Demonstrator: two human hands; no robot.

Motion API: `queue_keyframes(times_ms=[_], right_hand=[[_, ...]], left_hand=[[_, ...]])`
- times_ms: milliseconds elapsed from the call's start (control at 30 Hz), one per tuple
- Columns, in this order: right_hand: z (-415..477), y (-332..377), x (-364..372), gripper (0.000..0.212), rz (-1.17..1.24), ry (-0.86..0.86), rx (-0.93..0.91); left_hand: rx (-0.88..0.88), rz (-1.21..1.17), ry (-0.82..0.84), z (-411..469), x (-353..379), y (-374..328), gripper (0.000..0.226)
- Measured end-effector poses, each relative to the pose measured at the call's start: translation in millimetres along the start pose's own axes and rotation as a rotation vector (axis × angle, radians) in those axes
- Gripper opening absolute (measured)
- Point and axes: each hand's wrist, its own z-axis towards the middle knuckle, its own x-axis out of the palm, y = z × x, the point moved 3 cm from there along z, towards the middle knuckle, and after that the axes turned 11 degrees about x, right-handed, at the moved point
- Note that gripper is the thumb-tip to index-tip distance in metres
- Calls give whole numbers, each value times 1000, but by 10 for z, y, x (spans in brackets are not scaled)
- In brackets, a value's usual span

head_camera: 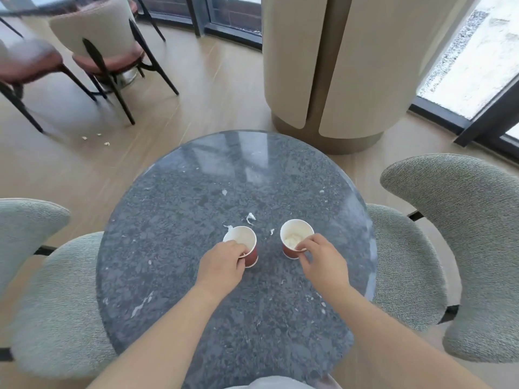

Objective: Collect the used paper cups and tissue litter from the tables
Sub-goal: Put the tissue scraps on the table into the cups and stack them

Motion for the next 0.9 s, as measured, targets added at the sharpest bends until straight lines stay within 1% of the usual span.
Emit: queue_keyframes(times_ms=[100,167,333,433,567,700,800,900], right_hand=[[-19,29,97,14,-78,22,29],[-38,64,126,14,-98,13,43],[-89,220,87,15,-76,-51,51],[-97,335,34,16,-42,-86,61],[-48,566,10,15,16,-67,3],[64,793,19,15,29,-72,-70],[220,901,42,17,4,-48,-109],[400,972,75,18,-24,-12,-140]], left_hand=[[30,29,93,-93,1,106,24],[49,13,122,-125,4,144,24],[58,-112,87,-107,-50,182,24],[60,-190,35,-44,-128,237,15],[71,-250,-19,88,-251,344,11],[15,-363,-64,207,-320,482,8],[-35,-409,-67,304,-335,623,10],[-33,-408,-41,407,-315,725,11]])
